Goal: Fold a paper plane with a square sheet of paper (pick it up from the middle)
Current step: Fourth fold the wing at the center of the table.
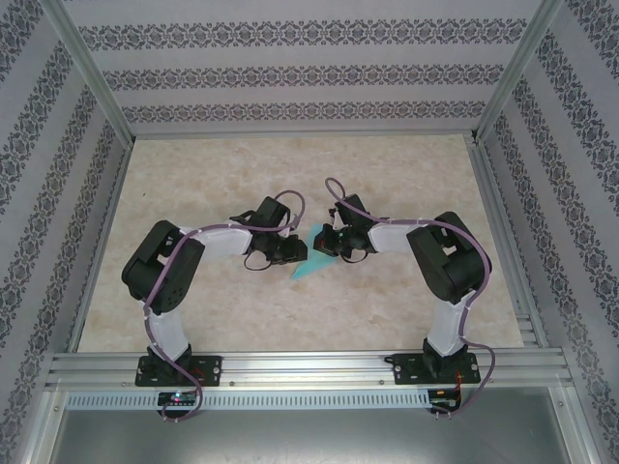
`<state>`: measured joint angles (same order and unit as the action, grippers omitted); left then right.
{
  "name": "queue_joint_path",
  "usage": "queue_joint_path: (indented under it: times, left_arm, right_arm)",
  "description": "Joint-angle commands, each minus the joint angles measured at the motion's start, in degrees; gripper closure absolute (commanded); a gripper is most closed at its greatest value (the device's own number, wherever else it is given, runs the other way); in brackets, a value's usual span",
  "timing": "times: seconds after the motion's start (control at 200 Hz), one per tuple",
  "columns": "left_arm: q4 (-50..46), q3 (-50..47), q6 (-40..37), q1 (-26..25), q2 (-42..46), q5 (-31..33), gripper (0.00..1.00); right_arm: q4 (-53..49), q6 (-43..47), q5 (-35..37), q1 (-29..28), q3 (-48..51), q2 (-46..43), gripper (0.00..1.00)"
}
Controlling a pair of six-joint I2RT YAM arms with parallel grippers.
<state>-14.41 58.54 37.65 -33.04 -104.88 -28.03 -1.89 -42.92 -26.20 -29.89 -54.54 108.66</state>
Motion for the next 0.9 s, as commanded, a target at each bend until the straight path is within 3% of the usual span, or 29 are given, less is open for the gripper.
queue_joint_path:
  times: [0.0, 0.175, 0.465, 0.894]
  left_arm:
    - [0.72, -1.14, 4.31, -0.27, 3.24, -2.63, 0.71]
    - [1.58, -1.2, 6.2, -1.58, 2.98, -3.61, 0.68]
    - [1.64, -0.14, 6.92, -2.99, 0.32, -3.61, 0.73]
    - [-2.4, -1.72, 5.64, -3.0, -0.76, -0.09, 0.73]
  right_arm:
    - [-7.15, 1.78, 5.43, -0.08, 1.56, 4.94, 1.0]
    - [-8.04, 1.96, 6.0, -0.16, 1.27, 5.23, 1.0]
    - [-8.89, 1.87, 6.57, -0.26, 0.77, 5.86, 1.0]
    - [-9.86, 1.87, 7.41, -0.25, 0.67, 6.72, 1.0]
